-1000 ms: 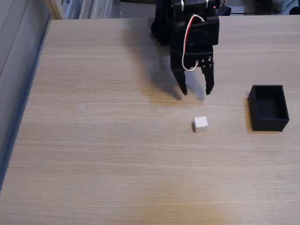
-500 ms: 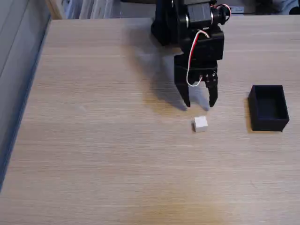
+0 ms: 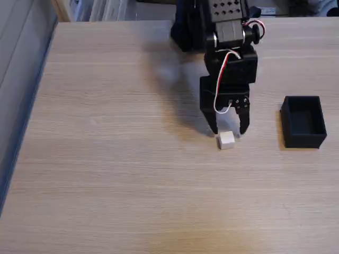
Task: Pick a white block and place it in the black box.
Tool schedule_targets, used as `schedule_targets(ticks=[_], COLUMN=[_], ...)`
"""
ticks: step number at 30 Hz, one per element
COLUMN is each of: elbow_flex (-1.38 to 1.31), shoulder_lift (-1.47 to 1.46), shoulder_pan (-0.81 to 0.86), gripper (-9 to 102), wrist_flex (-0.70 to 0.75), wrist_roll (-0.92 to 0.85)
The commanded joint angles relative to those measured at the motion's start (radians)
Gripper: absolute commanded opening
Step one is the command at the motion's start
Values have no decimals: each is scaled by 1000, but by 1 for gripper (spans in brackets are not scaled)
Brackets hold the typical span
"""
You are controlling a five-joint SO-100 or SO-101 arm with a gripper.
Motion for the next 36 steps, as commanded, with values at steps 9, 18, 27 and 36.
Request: schedule_targets(ticks=[9,18,27,36], elbow_flex=[-98,-106,-107,-127], shoulder_lift=[-64,-84,-115,-120], shoulder_pan=[15,5,6,0], gripper=[25,24,22,0], wrist_flex=[2,8,-3,-20], wrist_roll=[11,20,15,23])
